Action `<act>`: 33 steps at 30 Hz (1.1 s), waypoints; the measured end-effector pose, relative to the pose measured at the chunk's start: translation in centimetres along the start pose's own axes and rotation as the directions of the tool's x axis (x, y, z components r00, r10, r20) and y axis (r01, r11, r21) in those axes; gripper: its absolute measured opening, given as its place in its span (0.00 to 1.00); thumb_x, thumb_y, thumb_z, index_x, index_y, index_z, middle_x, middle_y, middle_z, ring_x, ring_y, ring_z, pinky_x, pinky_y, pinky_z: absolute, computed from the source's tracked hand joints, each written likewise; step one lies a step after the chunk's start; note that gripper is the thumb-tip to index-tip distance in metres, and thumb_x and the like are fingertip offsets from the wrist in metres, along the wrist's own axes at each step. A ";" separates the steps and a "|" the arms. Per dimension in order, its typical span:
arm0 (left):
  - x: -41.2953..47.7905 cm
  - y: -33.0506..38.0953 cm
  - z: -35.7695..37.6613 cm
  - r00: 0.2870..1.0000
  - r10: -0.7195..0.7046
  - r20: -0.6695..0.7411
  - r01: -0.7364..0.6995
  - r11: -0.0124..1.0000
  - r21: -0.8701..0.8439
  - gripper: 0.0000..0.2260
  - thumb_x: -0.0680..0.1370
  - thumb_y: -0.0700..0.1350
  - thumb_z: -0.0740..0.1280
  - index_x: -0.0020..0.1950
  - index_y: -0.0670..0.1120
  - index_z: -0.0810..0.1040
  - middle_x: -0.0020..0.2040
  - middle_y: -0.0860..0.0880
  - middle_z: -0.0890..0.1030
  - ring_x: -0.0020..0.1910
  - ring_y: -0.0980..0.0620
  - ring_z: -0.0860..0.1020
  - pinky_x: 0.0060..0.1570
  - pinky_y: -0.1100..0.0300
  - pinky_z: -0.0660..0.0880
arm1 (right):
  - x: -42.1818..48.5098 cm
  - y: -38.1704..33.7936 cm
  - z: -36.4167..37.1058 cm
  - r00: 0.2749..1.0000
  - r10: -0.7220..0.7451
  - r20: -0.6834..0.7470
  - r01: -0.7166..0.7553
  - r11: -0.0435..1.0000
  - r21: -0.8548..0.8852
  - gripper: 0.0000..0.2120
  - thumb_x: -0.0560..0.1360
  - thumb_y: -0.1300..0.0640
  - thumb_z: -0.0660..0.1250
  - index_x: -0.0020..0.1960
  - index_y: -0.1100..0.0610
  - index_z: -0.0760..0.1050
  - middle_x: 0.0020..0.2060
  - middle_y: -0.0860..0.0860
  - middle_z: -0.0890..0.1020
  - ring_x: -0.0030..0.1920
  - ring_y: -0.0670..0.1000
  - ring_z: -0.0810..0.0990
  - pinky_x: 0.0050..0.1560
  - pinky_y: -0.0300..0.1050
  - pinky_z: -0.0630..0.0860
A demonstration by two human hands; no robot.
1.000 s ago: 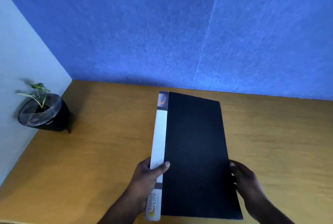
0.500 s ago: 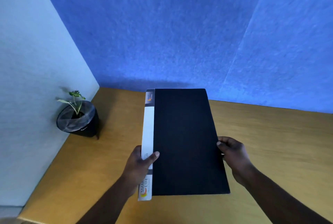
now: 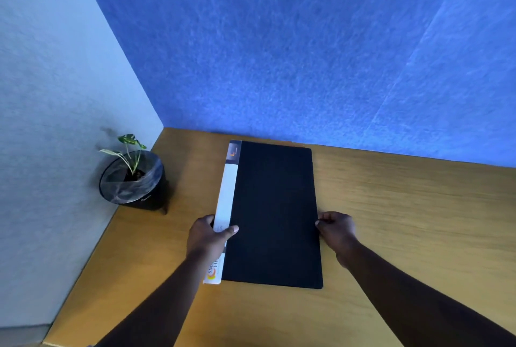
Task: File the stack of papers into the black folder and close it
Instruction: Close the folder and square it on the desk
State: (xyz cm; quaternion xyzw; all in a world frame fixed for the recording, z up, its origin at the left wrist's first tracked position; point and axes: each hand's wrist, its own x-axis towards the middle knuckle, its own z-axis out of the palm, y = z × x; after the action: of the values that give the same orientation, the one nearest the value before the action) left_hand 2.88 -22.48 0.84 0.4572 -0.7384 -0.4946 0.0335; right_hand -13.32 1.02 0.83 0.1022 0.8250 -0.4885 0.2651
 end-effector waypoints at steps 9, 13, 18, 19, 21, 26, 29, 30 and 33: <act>-2.5 -2.2 1.7 0.894 0.430 -0.128 -0.310 0.798 0.517 0.28 0.74 0.59 0.70 0.69 0.46 0.73 0.68 0.45 0.75 0.66 0.44 0.73 0.59 0.47 0.74 | -3.0 3.9 0.0 0.916 -0.398 0.048 0.367 0.786 -0.498 0.22 0.75 0.54 0.69 0.68 0.53 0.73 0.64 0.50 0.78 0.65 0.52 0.75 0.64 0.49 0.75; -4.5 -4.3 3.1 0.879 0.477 0.028 -0.368 0.639 0.675 0.32 0.78 0.67 0.52 0.76 0.49 0.66 0.79 0.49 0.64 0.78 0.45 0.59 0.69 0.46 0.67 | -4.7 6.9 0.2 0.856 -0.476 0.204 0.478 0.573 -0.666 0.36 0.77 0.42 0.62 0.80 0.51 0.53 0.79 0.44 0.54 0.79 0.47 0.51 0.75 0.47 0.55; -4.5 -4.9 3.6 0.898 0.437 0.058 -0.339 0.600 0.724 0.35 0.78 0.67 0.46 0.79 0.49 0.61 0.80 0.50 0.57 0.79 0.47 0.54 0.70 0.46 0.64 | -5.2 7.8 1.5 0.840 -0.449 0.305 0.507 0.448 -0.737 0.37 0.80 0.39 0.52 0.78 0.53 0.34 0.78 0.47 0.37 0.76 0.46 0.31 0.75 0.43 0.33; -4.4 -4.9 3.6 0.900 0.431 0.060 -0.335 0.599 0.727 0.35 0.78 0.68 0.46 0.79 0.49 0.60 0.80 0.51 0.56 0.79 0.47 0.53 0.71 0.46 0.63 | -5.3 7.6 1.7 0.840 -0.449 0.304 0.503 0.437 -0.745 0.37 0.81 0.39 0.51 0.77 0.53 0.33 0.78 0.48 0.37 0.76 0.47 0.30 0.75 0.43 0.33; -4.0 -4.8 3.4 0.908 0.414 0.058 -0.321 0.603 0.731 0.34 0.78 0.67 0.46 0.79 0.49 0.60 0.80 0.51 0.56 0.79 0.47 0.52 0.70 0.46 0.63 | -5.0 7.1 2.3 0.840 -0.447 0.306 0.502 0.430 -0.750 0.37 0.81 0.40 0.50 0.77 0.55 0.33 0.78 0.49 0.37 0.76 0.47 0.30 0.75 0.44 0.33; -2.8 -4.8 2.4 0.916 0.393 0.082 -0.318 0.587 0.745 0.36 0.77 0.69 0.41 0.80 0.50 0.54 0.81 0.52 0.51 0.79 0.49 0.47 0.72 0.47 0.61 | -4.5 6.0 3.3 0.834 -0.443 0.328 0.515 0.415 -0.750 0.37 0.81 0.39 0.50 0.79 0.55 0.35 0.77 0.49 0.36 0.77 0.49 0.32 0.76 0.45 0.34; -2.3 -4.7 1.8 0.914 0.395 0.088 -0.327 0.591 0.737 0.36 0.77 0.69 0.41 0.80 0.50 0.54 0.81 0.52 0.52 0.80 0.48 0.48 0.72 0.47 0.60 | -4.6 5.8 3.7 0.842 -0.433 0.323 0.508 0.432 -0.745 0.38 0.80 0.38 0.51 0.79 0.55 0.35 0.78 0.49 0.36 0.77 0.50 0.32 0.76 0.46 0.35; -2.3 -4.6 1.7 0.915 0.393 0.092 -0.328 0.593 0.736 0.36 0.77 0.69 0.41 0.80 0.51 0.53 0.81 0.52 0.52 0.80 0.48 0.48 0.72 0.48 0.59 | -4.6 5.7 3.6 0.844 -0.430 0.321 0.507 0.445 -0.738 0.38 0.80 0.38 0.51 0.79 0.54 0.35 0.78 0.48 0.36 0.77 0.50 0.32 0.76 0.46 0.35; -2.4 -4.6 1.5 0.918 0.383 0.104 -0.329 0.588 0.739 0.37 0.76 0.70 0.39 0.80 0.51 0.50 0.81 0.53 0.49 0.80 0.49 0.45 0.74 0.49 0.56 | -4.4 5.9 3.4 0.841 -0.431 0.326 0.518 0.471 -0.714 0.38 0.80 0.38 0.52 0.79 0.53 0.37 0.79 0.48 0.38 0.77 0.48 0.33 0.76 0.46 0.35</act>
State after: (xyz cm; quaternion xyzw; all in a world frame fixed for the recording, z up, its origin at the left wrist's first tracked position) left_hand 6.46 -20.20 -2.42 0.2895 -0.9493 -0.1176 -0.0331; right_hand -5.97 1.47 -2.49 -0.2807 0.9330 -0.1392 0.1773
